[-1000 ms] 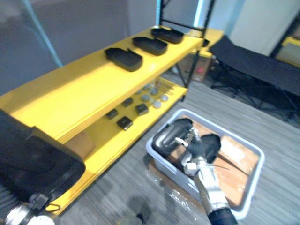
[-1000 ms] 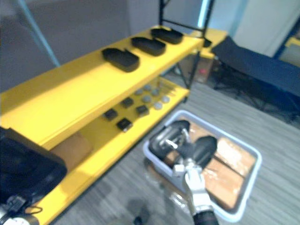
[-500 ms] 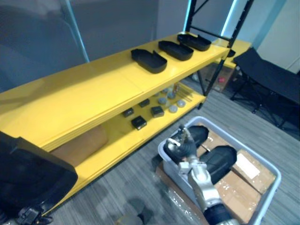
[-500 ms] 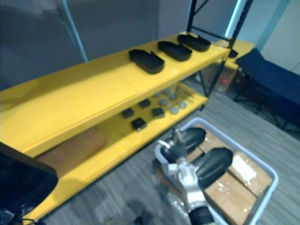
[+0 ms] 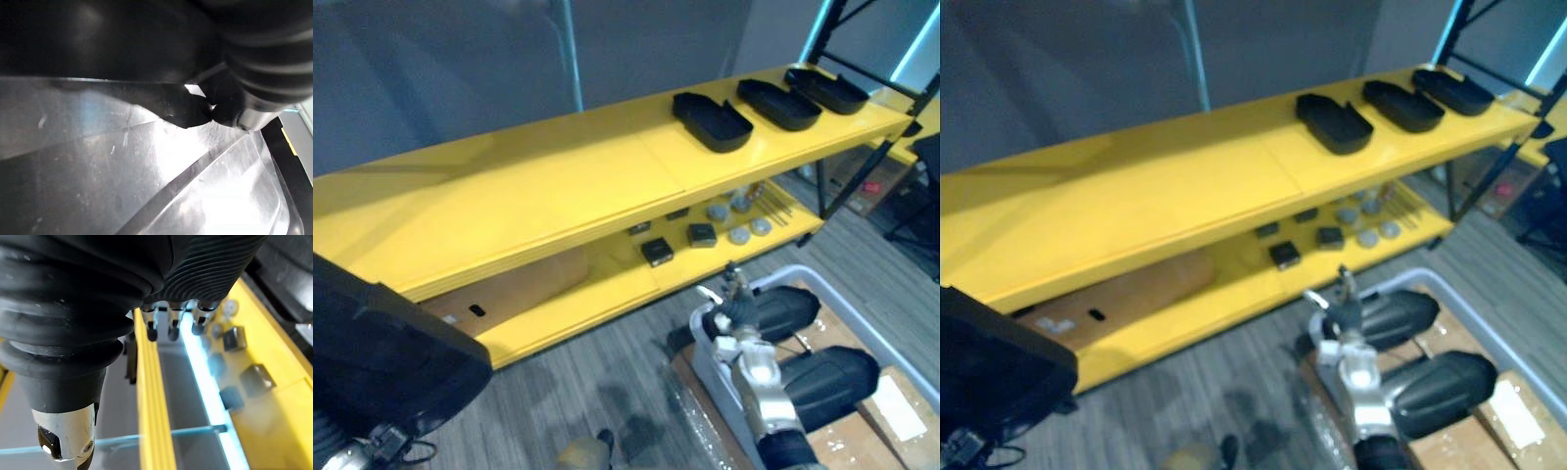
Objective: Walk over and take plastic housings, then place them on the shelf
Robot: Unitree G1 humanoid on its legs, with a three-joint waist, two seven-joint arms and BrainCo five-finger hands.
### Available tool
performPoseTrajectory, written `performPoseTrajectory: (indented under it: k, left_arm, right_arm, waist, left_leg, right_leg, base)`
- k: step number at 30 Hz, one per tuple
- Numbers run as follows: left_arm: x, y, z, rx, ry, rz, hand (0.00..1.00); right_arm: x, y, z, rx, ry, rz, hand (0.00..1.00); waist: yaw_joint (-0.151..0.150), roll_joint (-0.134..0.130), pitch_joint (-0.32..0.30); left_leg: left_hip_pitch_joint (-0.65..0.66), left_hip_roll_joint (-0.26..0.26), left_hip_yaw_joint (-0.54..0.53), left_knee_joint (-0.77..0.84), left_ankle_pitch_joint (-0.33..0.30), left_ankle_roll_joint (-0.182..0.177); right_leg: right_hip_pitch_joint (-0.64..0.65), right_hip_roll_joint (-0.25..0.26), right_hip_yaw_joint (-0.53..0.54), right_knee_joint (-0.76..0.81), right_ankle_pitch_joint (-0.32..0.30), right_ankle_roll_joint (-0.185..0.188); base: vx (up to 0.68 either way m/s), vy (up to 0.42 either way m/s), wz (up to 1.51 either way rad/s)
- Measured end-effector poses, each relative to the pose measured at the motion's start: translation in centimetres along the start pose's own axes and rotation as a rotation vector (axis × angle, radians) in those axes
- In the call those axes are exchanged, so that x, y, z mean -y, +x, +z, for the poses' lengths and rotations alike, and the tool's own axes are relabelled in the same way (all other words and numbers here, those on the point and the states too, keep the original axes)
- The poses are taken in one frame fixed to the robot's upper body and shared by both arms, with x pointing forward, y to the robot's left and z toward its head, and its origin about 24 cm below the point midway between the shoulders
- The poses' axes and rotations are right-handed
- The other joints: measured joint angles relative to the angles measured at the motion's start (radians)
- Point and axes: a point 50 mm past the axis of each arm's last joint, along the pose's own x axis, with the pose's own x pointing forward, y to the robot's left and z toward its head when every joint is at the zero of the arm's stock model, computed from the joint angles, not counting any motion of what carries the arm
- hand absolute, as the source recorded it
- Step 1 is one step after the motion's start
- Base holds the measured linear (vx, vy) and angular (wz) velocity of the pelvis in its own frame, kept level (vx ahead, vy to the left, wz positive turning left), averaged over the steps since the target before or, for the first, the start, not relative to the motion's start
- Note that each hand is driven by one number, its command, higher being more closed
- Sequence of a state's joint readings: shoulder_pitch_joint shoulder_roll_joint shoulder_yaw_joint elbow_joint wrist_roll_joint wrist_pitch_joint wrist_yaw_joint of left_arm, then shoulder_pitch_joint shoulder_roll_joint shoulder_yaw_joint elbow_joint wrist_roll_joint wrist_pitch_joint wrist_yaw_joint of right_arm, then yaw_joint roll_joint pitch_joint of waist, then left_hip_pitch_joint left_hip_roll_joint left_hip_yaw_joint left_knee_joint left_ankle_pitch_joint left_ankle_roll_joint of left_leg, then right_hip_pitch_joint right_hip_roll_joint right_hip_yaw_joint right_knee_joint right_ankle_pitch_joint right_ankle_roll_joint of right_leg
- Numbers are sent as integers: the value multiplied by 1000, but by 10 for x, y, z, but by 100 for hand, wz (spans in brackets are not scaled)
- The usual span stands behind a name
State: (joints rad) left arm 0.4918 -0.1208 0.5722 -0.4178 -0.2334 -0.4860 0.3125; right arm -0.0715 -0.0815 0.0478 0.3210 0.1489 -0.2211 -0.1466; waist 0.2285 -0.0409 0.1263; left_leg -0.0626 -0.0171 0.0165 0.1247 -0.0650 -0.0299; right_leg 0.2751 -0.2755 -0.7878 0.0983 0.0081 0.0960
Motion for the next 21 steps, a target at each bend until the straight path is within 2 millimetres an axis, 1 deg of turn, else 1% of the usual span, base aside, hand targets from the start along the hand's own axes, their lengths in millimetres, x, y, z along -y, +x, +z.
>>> performPoseTrajectory:
  k: [3, 5, 6, 7, 8, 9, 10, 12, 13, 14, 15, 16, 17, 19, 20, 21]
  left_arm:
    - [2, 1, 0, 7, 0, 4, 100]
    - [9, 6, 0, 19, -22, -23, 100]
    - [20, 9, 1, 32, -56, -67, 100]
    - [32, 13, 1, 44, -89, -112, 100]
    - [39, 15, 1, 50, -110, -134, 100]
    - [50, 18, -1, 54, -141, -177, 100]
    - [60, 19, -5, 42, -163, -206, 100]
    - [63, 18, -11, 18, -159, -210, 100]
    - [63, 19, -13, 2, -146, -212, 100]
    - [64, 17, -17, -23, -134, -219, 100]
    - [65, 15, -18, -40, -133, -226, 100]
    - [67, 13, -19, -55, -131, -237, 100]
    - [67, 12, -20, -57, -116, -248, 100]
    - [69, 12, -19, -58, -118, -251, 100]
    - [69, 11, -19, -54, -114, -255, 100]
    - [69, 11, -19, -55, -112, -254, 100]
  right_arm:
    - [4, -5, -5, -17, -1, -12, 0]
    - [9, -10, -9, -32, -3, -30, 0]
    - [15, -16, -11, -37, -7, -57, 0]
    - [21, -22, -12, -39, -8, -81, 0]
    - [23, -25, -13, -42, -8, -91, 0]
    - [28, -32, -16, -53, -9, -117, 0]
    - [33, -38, -19, -65, -15, -137, 0]
    - [37, -42, -20, -62, -23, -151, 0]
    - [40, -42, -17, -35, -22, -149, 0]
    - [45, -41, -11, 0, -29, -150, 0]
    - [50, -41, -9, 9, -36, -156, 0]
    - [55, -40, -7, 20, -49, -155, 0]
    - [60, -40, -5, 24, -69, -148, 0]
    - [63, -40, -4, 26, -76, -144, 0]
    - [65, -41, -4, 25, -77, -145, 0]
    - [66, -41, -5, 23, -77, -143, 0]
  waist:
    - [-11, 1, 1]
    - [-28, 3, 2]
    - [-33, 7, 3]
    - [-57, 11, 5]
    - [-73, 15, 7]
    - [-100, 24, 12]
    - [-120, 22, 12]
    - [-131, 13, 10]
    - [-130, -3, 12]
    - [-134, -16, 15]
    - [-132, -6, 20]
    - [-130, 13, 28]
    - [-130, 37, 35]
    - [-135, 54, 37]
    - [-141, 63, 40]
    - [-146, 66, 39]
  left_leg:
    - [6, 8, 12, -29, -1, 1]
    - [6, 2, -17, -57, 5, 9]
    - [4, -1, -54, -77, 22, 13]
    - [4, -9, -111, -94, 48, 17]
    - [4, -6, -145, -106, 63, 19]
    - [4, -3, -208, -130, 88, 18]
    - [2, -3, -258, -140, 111, 3]
    - [-1, -9, -286, -136, 116, -5]
    - [-4, -23, -286, -128, 119, -10]
    - [-12, -39, -287, -112, 117, -25]
    - [-12, -35, -284, -109, 116, -31]
    - [-13, -19, -281, -105, 113, -41]
    - [-19, 2, -282, -96, 111, -53]
    - [-25, 19, -280, -91, 113, -59]
    - [-23, 36, -277, -91, 116, -64]
    - [-23, 42, -275, -91, 116, -65]
  right_leg:
    - [-15, 4, 35, 1, 0, 0]
    - [-22, 4, 88, 18, 0, 0]
    - [-39, 4, 156, 58, -1, -1]
    - [-60, 7, 241, 123, -3, -6]
    - [-75, 10, 283, 163, -14, -21]
    - [-92, 35, 377, 210, -101, -58]
    - [-97, 74, 445, 203, -177, -53]
    - [-109, 89, 462, 166, -215, -52]
    - [-127, 90, 461, 108, -207, -55]
    - [-121, 87, 458, 84, -198, -21]
    - [-113, 95, 466, 68, -194, -8]
    - [-105, 109, 466, 50, -191, -3]
    - [-97, 130, 466, 32, -190, -2]
    - [-97, 153, 468, 26, -191, -3]
    - [-98, 170, 472, 28, -196, -12]
    - [-98, 174, 474, 32, -197, -15]
  base:
    - [-34, 9, -19]
    - [51, 127, 31]
    - [100, 282, 97]
    - [94, 307, 116]
    - [78, 280, 149]
    - [26, 139, 156]
    - [19, 52, 143]
    - [-9, -109, 73]
    - [-32, -195, 43]
    - [-55, -191, 23]
    - [-83, -161, 10]
    - [-136, -166, -8]
    - [-147, -180, -10]
    - [-130, -142, -6]
    - [-114, -96, -7]
    - [-121, -89, -12]
